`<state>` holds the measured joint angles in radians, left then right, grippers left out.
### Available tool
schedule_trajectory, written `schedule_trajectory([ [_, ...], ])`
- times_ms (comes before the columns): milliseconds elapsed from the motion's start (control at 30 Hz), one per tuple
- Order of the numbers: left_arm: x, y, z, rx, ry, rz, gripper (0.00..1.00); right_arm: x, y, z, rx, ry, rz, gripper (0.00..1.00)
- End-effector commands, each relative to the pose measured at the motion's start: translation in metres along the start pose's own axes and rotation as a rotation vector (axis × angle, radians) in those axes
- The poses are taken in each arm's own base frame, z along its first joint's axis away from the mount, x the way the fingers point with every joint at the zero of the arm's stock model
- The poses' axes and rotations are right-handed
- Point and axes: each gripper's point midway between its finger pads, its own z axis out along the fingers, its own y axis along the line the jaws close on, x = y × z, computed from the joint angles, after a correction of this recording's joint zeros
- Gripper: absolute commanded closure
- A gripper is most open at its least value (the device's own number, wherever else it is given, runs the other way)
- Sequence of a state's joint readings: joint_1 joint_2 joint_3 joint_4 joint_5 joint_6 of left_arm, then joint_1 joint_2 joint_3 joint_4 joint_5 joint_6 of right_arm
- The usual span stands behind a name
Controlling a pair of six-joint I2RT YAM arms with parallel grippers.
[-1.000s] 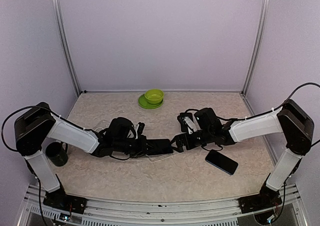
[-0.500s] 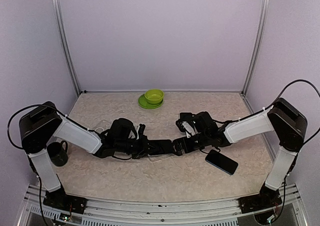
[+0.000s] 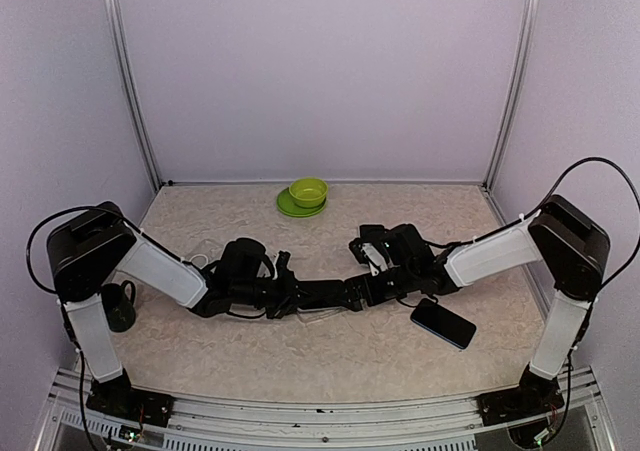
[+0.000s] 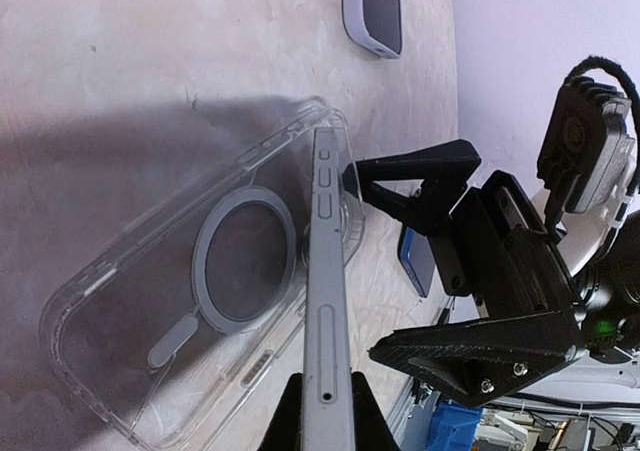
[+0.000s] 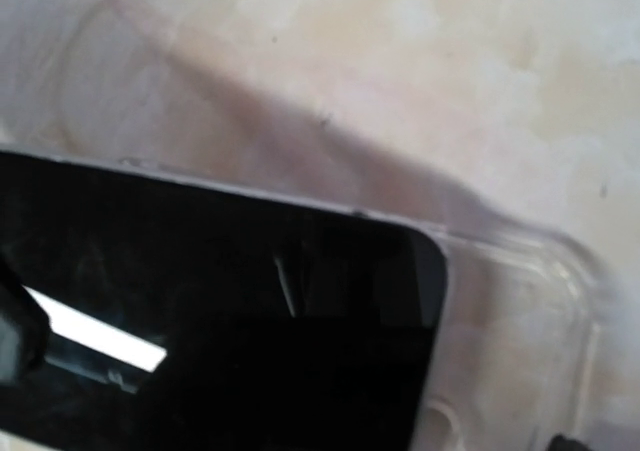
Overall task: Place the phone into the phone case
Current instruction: Install the phone on the phone case.
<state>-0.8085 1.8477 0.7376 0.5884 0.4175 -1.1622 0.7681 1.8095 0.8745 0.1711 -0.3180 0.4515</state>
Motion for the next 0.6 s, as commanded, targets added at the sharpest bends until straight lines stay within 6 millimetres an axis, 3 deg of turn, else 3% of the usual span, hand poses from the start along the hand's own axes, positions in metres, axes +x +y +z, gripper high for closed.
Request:
schedule_trajectory([
  [0,0.001,-0.002,0.001,0.053,0.016,-0.028,1.0,-0.006,0.001,0.006,-0.032,-0.008,0.015,0.02],
  [567,0.008,0.022,0.008,0.084,0.052,-0.186,1.0,0.001,0.001,0.008,-0.039,-0.001,0.026,0.03],
])
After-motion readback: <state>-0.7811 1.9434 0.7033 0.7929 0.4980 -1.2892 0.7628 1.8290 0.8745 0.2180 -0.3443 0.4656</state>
